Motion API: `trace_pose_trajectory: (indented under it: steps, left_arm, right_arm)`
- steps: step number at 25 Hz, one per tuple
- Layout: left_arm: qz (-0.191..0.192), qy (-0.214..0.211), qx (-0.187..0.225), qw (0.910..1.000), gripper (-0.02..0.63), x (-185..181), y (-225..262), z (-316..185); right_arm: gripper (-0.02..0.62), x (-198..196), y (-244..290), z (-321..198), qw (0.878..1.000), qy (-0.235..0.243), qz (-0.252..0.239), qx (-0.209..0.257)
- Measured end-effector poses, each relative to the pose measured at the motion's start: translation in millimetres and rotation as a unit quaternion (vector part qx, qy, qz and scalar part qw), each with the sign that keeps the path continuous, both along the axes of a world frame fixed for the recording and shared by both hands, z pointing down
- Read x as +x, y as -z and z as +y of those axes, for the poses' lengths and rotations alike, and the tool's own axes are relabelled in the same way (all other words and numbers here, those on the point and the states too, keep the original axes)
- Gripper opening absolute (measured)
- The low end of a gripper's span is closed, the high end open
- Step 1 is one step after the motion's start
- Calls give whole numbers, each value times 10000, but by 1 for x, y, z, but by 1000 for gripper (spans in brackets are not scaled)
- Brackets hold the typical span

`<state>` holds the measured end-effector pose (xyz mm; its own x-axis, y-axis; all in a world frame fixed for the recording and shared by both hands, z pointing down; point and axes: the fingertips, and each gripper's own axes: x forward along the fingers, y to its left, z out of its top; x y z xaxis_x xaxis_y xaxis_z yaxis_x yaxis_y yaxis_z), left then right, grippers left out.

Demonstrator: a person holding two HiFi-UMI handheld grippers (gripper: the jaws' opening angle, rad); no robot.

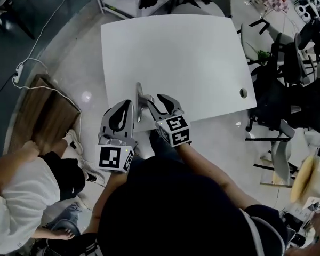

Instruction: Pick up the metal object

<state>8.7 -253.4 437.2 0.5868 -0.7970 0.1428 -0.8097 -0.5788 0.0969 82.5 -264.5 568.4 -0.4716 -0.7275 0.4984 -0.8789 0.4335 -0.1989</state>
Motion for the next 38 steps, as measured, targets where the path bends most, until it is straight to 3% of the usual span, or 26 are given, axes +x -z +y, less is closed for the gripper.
trace_pose_trajectory:
  steps: [5, 11, 20, 27, 33, 38]
  left_arm:
    - [-59, 494, -208, 9985, 23, 2, -13, -21]
    - [-96, 777, -315, 9964, 23, -4, -17, -30]
    - [-110, 885, -405, 9952, 23, -5, -15, -39]
    - [-138, 852, -443, 9953, 23, -18, -8, -45]
    - [-153, 776, -460, 9958, 23, -28, -7, -44]
    - [-132, 692, -437, 9966, 23, -31, -4, -47]
  right_arm:
    - [156, -5, -38, -13, 9949, 521, -258, -827]
    - [155, -12, -67, -10, 9771, 707, -839, -1825]
    - [155, -18, -84, -7, 9196, 478, -2209, -3213]
    - [148, -24, -87, -8, 8891, 291, -2687, -3694]
    - [49, -28, -88, -11, 8784, 174, -2832, -3845]
    - [28, -29, -84, -12, 8717, 71, -3036, -3845]
